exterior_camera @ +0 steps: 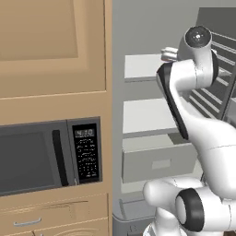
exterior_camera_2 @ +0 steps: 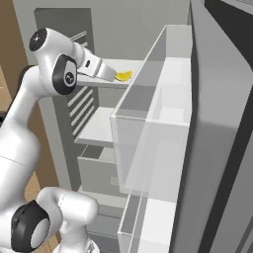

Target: There is a bowl on the dining counter. Grab a lemon wedge from the fridge and place it in the bowl. Then get the liquor bottle and glass cup from the cabinet and place them next to the bowl.

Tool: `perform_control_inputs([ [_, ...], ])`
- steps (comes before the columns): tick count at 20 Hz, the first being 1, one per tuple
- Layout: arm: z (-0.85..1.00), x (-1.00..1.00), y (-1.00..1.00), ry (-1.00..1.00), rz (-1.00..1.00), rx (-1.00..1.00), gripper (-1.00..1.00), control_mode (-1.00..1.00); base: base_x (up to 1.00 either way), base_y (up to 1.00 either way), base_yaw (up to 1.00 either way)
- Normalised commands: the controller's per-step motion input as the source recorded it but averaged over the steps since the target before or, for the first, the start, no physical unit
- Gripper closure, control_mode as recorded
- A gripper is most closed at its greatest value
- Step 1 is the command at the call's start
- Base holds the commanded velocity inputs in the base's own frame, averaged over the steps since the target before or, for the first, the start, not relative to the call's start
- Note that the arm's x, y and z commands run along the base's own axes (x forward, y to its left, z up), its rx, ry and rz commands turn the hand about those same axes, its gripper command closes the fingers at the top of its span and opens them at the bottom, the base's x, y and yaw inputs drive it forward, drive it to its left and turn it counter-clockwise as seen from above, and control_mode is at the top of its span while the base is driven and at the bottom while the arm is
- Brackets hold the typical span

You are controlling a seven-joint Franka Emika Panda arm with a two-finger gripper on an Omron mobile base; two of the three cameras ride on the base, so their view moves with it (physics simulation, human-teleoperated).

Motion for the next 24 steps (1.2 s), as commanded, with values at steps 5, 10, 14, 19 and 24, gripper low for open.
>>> perform_control_inputs([
  [5,-0.27,0.42,0.00,0.00,0.00,0.00,-1.00,-1.00,0.00,0.00,0.00],
  [10,-0.06,0.30,0.00,0.00,0.00,0.00,-1.00,-1.00,0.00,0.00,0.00],
  [14,0.00,0.30,0.02,0.06,0.00,0.00,-1.00,-1.00,0.00,0.00,0.00],
  [19,0.00,0.32,0.09,0.12,0.00,0.00,-1.00,-1.00,0.00,0.00,0.00],
  [24,0.00,0.23,0.03,0.07,0.00,0.00,-1.00,-1.00,0.00,0.00,0.00],
])
